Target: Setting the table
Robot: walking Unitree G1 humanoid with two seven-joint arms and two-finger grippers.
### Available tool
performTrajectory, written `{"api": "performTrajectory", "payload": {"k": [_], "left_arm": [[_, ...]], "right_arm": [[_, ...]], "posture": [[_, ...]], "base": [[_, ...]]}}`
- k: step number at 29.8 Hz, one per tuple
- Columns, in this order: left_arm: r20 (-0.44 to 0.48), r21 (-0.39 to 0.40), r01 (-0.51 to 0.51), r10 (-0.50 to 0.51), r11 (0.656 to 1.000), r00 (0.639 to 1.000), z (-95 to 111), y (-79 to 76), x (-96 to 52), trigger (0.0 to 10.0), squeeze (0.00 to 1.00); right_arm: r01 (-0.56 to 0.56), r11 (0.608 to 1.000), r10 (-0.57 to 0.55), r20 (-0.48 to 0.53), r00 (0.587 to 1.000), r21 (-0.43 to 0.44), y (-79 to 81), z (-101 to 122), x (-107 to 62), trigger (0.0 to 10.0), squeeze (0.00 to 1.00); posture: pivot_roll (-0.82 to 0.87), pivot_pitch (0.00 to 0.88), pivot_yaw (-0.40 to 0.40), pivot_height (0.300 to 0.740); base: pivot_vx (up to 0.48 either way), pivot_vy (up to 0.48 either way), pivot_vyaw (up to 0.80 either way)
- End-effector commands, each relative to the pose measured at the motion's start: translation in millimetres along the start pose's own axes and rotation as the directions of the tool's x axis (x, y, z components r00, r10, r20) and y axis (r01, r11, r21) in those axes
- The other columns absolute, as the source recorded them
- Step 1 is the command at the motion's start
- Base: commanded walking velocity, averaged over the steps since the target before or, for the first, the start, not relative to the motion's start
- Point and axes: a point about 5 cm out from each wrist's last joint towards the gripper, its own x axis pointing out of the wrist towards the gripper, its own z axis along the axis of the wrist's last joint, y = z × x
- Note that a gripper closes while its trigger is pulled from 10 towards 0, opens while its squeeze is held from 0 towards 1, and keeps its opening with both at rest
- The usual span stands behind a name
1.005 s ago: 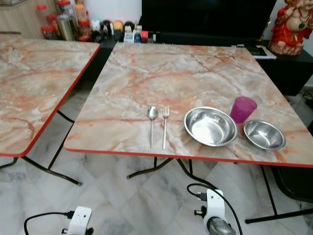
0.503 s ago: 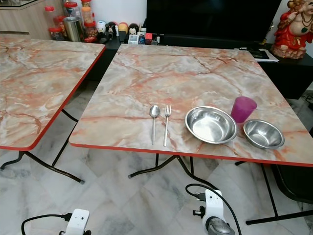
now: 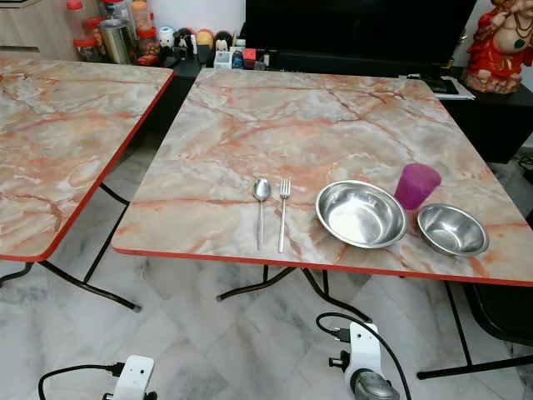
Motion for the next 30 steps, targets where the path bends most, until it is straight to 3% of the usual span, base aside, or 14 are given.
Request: {"api": "performTrajectory", "payload": {"k": [1, 30], "left_arm": [[-0.021, 0.001, 0.009, -0.009, 1.0, 1.0, -4.4, -1.5, -0.6, 10.0, 0.0], [-0.001, 0.016, 0.019, -0.019, 1.0, 1.0, 1.2, -4.4, 0.5, 10.0, 0.0]], "right_arm": [[0.007, 1.0, -0.007, -0.008, 1.0, 0.007, -2.4, -0.6, -0.2, 10.0, 0.0], [0.006, 1.0, -0.006, -0.01, 1.0, 0.005, -2.7, -0.8, -0.2, 10.0, 0.0]], "posture": [[0.0, 0.061, -0.057, 0.736], [0.0, 0.061, -0.057, 0.736]], "base": [[0.0, 0.0, 0.0], [0.0, 0.0, 0.0]]}}
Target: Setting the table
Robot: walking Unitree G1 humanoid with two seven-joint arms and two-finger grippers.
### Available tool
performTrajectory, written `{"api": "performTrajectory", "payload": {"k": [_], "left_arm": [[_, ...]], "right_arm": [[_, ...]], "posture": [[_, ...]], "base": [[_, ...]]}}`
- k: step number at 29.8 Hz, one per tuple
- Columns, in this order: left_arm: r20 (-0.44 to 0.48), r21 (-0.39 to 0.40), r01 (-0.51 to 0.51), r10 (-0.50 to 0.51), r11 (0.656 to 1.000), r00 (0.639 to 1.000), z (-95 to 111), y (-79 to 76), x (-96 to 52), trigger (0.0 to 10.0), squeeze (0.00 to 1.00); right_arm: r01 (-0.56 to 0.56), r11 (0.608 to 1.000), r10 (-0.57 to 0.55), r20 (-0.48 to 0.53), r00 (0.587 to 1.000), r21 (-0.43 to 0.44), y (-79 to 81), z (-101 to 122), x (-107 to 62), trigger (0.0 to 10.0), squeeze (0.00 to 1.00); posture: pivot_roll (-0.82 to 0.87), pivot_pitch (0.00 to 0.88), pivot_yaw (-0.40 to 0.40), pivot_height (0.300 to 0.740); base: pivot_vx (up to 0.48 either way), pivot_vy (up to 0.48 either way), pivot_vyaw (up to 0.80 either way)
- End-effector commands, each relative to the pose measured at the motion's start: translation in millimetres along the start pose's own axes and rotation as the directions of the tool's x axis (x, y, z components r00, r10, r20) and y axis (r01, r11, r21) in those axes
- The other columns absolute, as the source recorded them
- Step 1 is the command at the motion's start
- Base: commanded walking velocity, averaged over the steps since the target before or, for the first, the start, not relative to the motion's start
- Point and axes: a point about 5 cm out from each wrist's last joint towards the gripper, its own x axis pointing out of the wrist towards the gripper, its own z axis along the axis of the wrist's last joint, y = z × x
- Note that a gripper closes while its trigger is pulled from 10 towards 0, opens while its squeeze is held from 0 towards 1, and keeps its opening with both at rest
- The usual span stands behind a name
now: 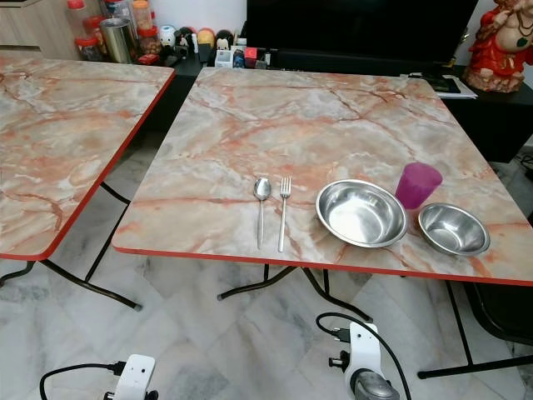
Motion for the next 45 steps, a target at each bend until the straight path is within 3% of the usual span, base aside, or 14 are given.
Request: {"api": "performTrajectory", "payload": {"k": [1, 13, 19, 45], "left_arm": [[-0.011, 0.012, 0.012, -0.012, 1.0, 1.0, -2, -2.4, -0.1, 10.0, 0.0], [-0.032, 0.02, 0.016, -0.015, 1.0, 0.999, -2, -8.9, 0.6, 10.0, 0.0], [-0.033, 0.029, 0.018, -0.017, 0.999, 0.999, 1, -14.7, 1.7, 10.0, 0.0], [-0.028, 0.028, 0.01, -0.009, 1.0, 1.0, 2, -11.8, 1.7, 10.0, 0.0]], "right_arm": [[0.008, 1.0, -0.008, -0.009, 1.0, 0.004, -2.8, -1, -0.2, 10.0, 0.0], [0.008, 1.0, -0.008, -0.01, 1.0, 0.003, -2.8, -1, -0.2, 10.0, 0.0], [0.009, 1.0, -0.009, -0.009, 1.0, 0.003, -2.8, -1, -0.2, 10.0, 0.0], [0.01, 1.0, -0.01, -0.006, 1.0, -0.008, -2.1, 1, 0.1, 10.0, 0.0]], "posture": [[0.0, 0.061, -0.057, 0.736], [0.0, 0.061, -0.058, 0.736], [0.0, 0.062, -0.057, 0.736], [0.0, 0.059, -0.059, 0.736]], "base": [[0.0, 0.0, 0.0], [0.0, 0.0, 0.0], [0.0, -0.31, 0.0], [0.0, -0.365, 0.0]]}}
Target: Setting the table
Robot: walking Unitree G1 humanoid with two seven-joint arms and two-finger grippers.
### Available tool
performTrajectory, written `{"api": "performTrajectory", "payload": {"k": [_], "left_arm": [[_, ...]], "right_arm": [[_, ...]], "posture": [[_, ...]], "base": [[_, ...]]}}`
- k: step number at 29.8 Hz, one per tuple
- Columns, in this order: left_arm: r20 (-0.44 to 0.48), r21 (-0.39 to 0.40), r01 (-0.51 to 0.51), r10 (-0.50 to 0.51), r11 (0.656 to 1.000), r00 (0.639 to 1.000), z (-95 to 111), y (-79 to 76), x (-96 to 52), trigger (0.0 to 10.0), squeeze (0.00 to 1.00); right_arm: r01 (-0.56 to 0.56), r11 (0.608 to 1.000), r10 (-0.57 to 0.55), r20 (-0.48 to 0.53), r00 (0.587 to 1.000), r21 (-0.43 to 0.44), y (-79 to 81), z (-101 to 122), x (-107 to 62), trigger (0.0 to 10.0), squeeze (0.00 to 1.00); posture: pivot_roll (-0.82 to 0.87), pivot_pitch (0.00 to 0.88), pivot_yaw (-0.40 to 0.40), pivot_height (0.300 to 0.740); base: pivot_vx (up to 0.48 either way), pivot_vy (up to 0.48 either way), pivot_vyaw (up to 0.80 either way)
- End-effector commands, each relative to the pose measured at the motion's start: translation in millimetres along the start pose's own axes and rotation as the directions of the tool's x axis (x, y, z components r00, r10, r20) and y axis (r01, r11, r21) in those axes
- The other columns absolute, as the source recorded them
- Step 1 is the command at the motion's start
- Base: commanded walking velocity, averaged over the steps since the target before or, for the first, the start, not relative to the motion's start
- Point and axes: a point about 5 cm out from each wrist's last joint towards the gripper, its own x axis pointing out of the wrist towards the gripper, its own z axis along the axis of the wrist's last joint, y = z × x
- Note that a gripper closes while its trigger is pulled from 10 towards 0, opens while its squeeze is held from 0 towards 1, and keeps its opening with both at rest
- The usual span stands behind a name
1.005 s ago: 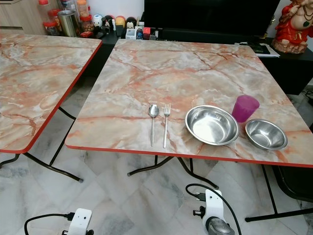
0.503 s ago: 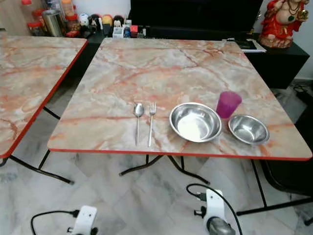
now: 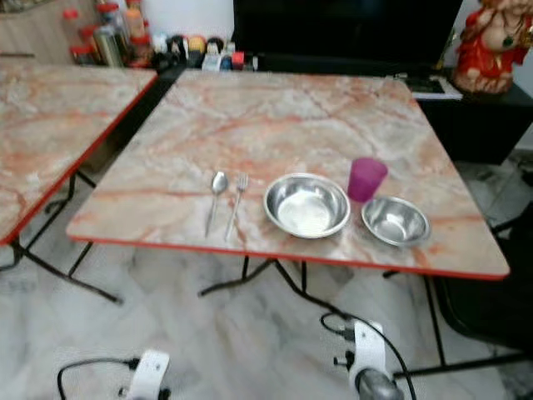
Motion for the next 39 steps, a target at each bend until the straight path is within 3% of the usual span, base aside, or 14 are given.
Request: {"api": "performTrajectory", "payload": {"k": [1, 16, 25, 34, 39], "left_arm": [[-0.011, 0.003, 0.011, -0.011, 1.0, 1.0, -1, -4.8, 0.1, 10.0, 0.0], [-0.009, -0.007, 0.009, -0.009, 1.0, 1.0, -2, -5.3, -0.1, 10.0, 0.0], [-0.017, -0.014, -0.009, 0.009, 1.0, 1.0, -8, 4.0, -1.7, 10.0, 0.0], [0.02, -0.021, -0.05, 0.05, 0.999, 0.999, -4, 14.1, -1.9, 10.0, 0.0], [0.057, -0.165, -0.147, 0.158, 0.975, 0.986, 9, 34.3, -1.6, 10.0, 0.0]], "right_arm": [[0.016, 1.0, -0.016, -0.004, 1.0, -0.003, -5.3, 0, -0.5, 10.0, 0.0], [0.012, 1.0, -0.012, -0.012, 1.0, -0.007, -5.9, -1, -0.5, 10.0, 0.0], [0.01, 1.0, -0.01, -0.018, 1.0, -0.004, -6.6, -2, -0.7, 10.0, 0.0], [0.014, 1.0, -0.014, -0.012, 1.0, -0.003, -6.9, -1, -0.7, 10.0, 0.0], [0.011, 1.0, -0.011, -0.014, 1.0, -0.006, -6.6, -1, -0.7, 10.0, 0.0]], "posture": [[0.0, 0.059, -0.059, 0.736], [0.01, 0.062, -0.066, 0.736], [0.01, 0.066, -0.066, 0.736], [0.01, 0.067, -0.066, 0.736], [0.01, 0.071, -0.064, 0.736]], "base": [[0.0, -0.368, 0.0], [0.0, -0.366, 0.0], [0.0, 0.0, -0.5], [0.0, 0.0, 0.0], [0.0, 0.0, 0.0]]}}
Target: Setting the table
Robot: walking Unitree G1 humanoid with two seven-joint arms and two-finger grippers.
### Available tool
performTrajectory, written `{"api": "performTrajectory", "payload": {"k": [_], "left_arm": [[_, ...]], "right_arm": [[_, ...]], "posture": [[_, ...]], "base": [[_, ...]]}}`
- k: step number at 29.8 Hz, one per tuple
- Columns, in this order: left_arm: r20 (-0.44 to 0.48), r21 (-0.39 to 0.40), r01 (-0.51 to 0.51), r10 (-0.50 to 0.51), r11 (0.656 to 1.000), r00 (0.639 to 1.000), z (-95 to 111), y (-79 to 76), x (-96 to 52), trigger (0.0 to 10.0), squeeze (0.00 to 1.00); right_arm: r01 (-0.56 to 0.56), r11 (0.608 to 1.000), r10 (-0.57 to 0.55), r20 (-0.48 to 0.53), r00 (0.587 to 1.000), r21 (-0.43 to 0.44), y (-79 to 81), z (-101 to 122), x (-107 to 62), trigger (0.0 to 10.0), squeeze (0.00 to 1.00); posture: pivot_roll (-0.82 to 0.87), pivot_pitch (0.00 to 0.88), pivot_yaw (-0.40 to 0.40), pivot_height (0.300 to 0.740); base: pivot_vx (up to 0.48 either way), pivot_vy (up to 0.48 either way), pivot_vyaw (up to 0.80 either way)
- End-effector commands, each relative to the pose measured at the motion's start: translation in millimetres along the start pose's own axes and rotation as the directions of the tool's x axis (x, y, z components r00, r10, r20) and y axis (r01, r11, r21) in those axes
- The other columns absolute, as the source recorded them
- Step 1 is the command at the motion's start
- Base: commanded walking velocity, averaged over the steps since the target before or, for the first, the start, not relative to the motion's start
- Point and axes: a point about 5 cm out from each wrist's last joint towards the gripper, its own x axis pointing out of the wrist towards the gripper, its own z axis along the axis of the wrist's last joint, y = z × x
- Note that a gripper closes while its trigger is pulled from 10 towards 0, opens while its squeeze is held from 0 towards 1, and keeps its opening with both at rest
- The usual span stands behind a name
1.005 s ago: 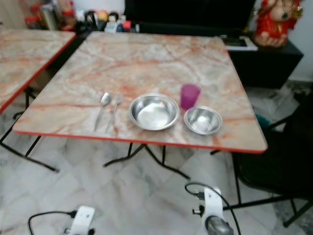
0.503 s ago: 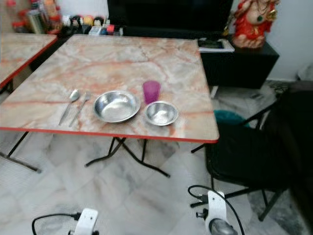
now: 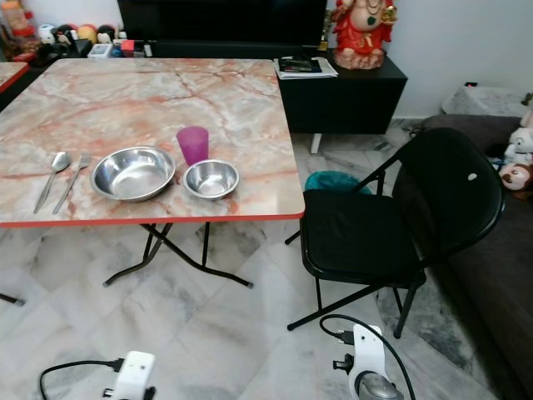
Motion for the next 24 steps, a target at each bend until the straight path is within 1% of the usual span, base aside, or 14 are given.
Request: {"api": "performTrajectory", "payload": {"k": [1, 3, 5, 6, 8, 9, 10, 13, 14, 16, 18, 22, 23, 24], "left_arm": [[0.007, -0.056, -0.036, 0.036, 0.998, 0.999, 3, 3.4, 0.6, 10.0, 0.0], [0.008, -0.122, -0.071, 0.072, 0.99, 0.997, 5, 8.1, 1.2, 10.0, 0.0], [0.009, -0.143, -0.08, 0.082, 0.986, 0.997, 6, 9.3, 1.4, 10.0, 0.0], [0.025, -0.205, -0.103, 0.11, 0.973, 0.994, 12, 12.9, 2.3, 10.0, 0.0], [0.041, -0.229, -0.112, 0.125, 0.967, 0.991, 17, 15.1, 2.9, 10.0, 0.0], [0.075, -0.257, -0.123, 0.147, 0.959, 0.986, 25, 18.8, 3.7, 10.0, 0.36], [0.124, -0.3, -0.129, 0.173, 0.945, 0.977, 37, 24.0, 4.5, 10.0, 1.0], [0.192, -0.389, -0.128, 0.216, 0.912, 0.957, 56, 32.0, 4.3, 10.0, 1.0], [0.239, -0.412, -0.134, 0.249, 0.901, 0.938, 69, 37.9, 3.0, 10.0, 1.0], [0.27, -0.426, -0.133, 0.266, 0.895, 0.925, 76, 42.3, 1.7, 10.0, 1.0], [0.361, -0.47, -0.114, 0.309, 0.875, 0.88, 98, 52.9, -4.4, 10.0, 1.0], [0.426, -0.475, -0.094, 0.322, 0.875, 0.846, 114, 57.2, -10.4, 10.0, 1.0], [0.457, -0.474, -0.088, 0.33, 0.876, 0.826, 120, 58.6, -14.2, 10.0, 1.0], [0.457, -0.474, -0.088, 0.33, 0.876, 0.826, 120, 58.6, -14.2, 10.0, 1.0]], "right_arm": [[-0.004, 1.0, 0.004, 0.002, 1.0, -0.002, 1.5, 2, 0.4, 10.0, 0.0], [-0.005, 1.0, 0.005, 0.002, 1.0, -0.006, 1.8, 2, 0.4, 10.0, 0.0], [-0.006, 1.0, 0.006, 0.001, 1.0, -0.007, 1.9, 2, 0.4, 10.0, 0.0], [-0.005, 1.0, 0.005, 0.001, 1.0, -0.007, 1.9, 2, 0.4, 10.0, 0.0], [-0.005, 1.0, 0.005, 0.0, 1.0, -0.008, 1.9, 2, 0.4, 10.0, 0.0], [-0.005, 1.0, 0.005, 0.0, 1.0, -0.007, 1.9, 1, 0.4, 10.0, 0.0], [-0.004, 1.0, 0.004, 0.0, 1.0, -0.007, 1.9, 1, 0.4, 10.0, 0.0], [-0.005, 1.0, 0.005, 0.0, 1.0, -0.007, 1.8, 1, 0.4, 10.0, 0.0], [-0.005, 1.0, 0.005, 0.0, 1.0, -0.009, 1.6, 1, 0.4, 10.0, 0.0], [-0.005, 1.0, 0.005, -0.001, 1.0, -0.01, 1.4, 1, 0.3, 10.0, 0.0], [-0.004, 1.0, 0.004, -0.002, 1.0, -0.013, 0.5, 1, 0.3, 10.0, 0.0], [-0.005, 1.0, 0.005, -0.003, 1.0, -0.017, 0.0, 2, 0.2, 10.0, 0.0], [-0.007, 1.0, 0.007, -0.004, 1.0, -0.02, -0.1, 1, 0.2, 10.0, 0.0], [-0.007, 1.0, 0.007, -0.004, 1.0, -0.02, -0.1, 1, 0.2, 10.0, 0.0]], "posture": [[0.01, 0.072, -0.064, 0.736], [0.01, 0.072, -0.063, 0.736], [0.01, 0.072, -0.063, 0.736], [0.01, 0.073, -0.063, 0.736], [0.01, 0.072, -0.061, 0.736], [0.01, 0.072, -0.061, 0.736], [0.01, 0.072, -0.061, 0.736], [0.01, 0.076, -0.061, 0.736], [0.01, 0.077, -0.061, 0.736], [0.01, 0.078, -0.062, 0.736], [0.02, 0.081, -0.064, 0.736], [0.02, 0.083, -0.065, 0.736], [0.02, 0.082, -0.065, 0.736], [0.02, 0.082, -0.065, 0.736]], "base": [[0.0, 0.0, 0.0], [0.0, 0.0, 0.0], [0.0, 0.0, 0.0], [0.0, 0.0, 0.0], [0.0, 0.0, 0.0], [0.0, 0.0, 0.0], [0.0, 0.0, 0.0], [0.0, 0.0, 0.0], [0.0, 0.0, 0.0], [0.0, 0.0, 0.0], [0.0, 0.0, 0.0], [0.0, 0.0, 0.0], [0.0, 0.0, 0.0], [0.0, 0.0, 0.0]]}}
